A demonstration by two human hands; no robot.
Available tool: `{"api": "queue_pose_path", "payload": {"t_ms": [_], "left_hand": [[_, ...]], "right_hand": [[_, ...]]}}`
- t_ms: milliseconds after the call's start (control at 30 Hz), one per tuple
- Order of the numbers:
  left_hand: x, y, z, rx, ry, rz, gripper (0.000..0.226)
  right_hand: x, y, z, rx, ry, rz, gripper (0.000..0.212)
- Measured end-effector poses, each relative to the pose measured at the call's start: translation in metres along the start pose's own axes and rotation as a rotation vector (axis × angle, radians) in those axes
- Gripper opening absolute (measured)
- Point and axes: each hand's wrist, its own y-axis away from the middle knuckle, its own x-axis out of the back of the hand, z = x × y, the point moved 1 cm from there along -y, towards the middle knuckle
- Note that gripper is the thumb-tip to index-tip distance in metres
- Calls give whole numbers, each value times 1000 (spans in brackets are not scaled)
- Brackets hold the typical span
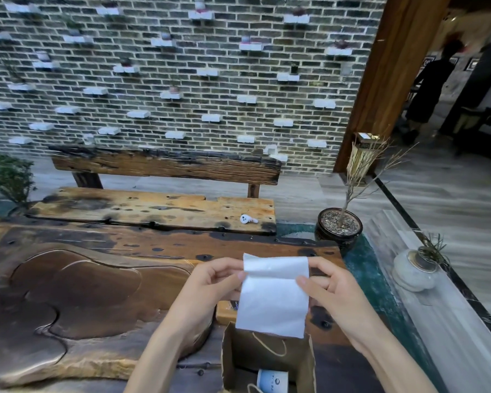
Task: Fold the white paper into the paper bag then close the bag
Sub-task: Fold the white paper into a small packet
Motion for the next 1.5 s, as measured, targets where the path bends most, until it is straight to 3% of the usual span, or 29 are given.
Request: {"api": "queue_pose_path", "payload": {"t_ms": [333, 500, 833, 967, 1067, 1233, 1400, 1500], "left_hand": [[-2, -1, 0, -30, 31, 86, 19], [-3, 1, 2, -73, 5, 128, 33], [-4, -5, 4, -174, -49, 149, 39], [-4, -10, 1, -167, -52, 153, 41], [-4, -11, 3, -177, -38, 140, 42], [-5, -13, 6, -184, -61, 90, 45], [-9, -9, 10, -121, 76, 93, 20], [-12, -9, 4, -10, 195, 115, 27]], "right_hand": [[1, 1, -2, 42, -33, -16, 25], [1, 1, 0, 109, 0, 53, 25], [1, -3, 2, 179, 55, 182, 44], [0, -6, 0, 101, -70, 193, 21], [-2, -8, -4, -10, -171, 153, 19], [-2, -12, -8, -15, 225, 44, 13], [-5, -9, -10, 33, 222, 21, 10], [-7, -7, -8, 54, 182, 42, 11]]}}
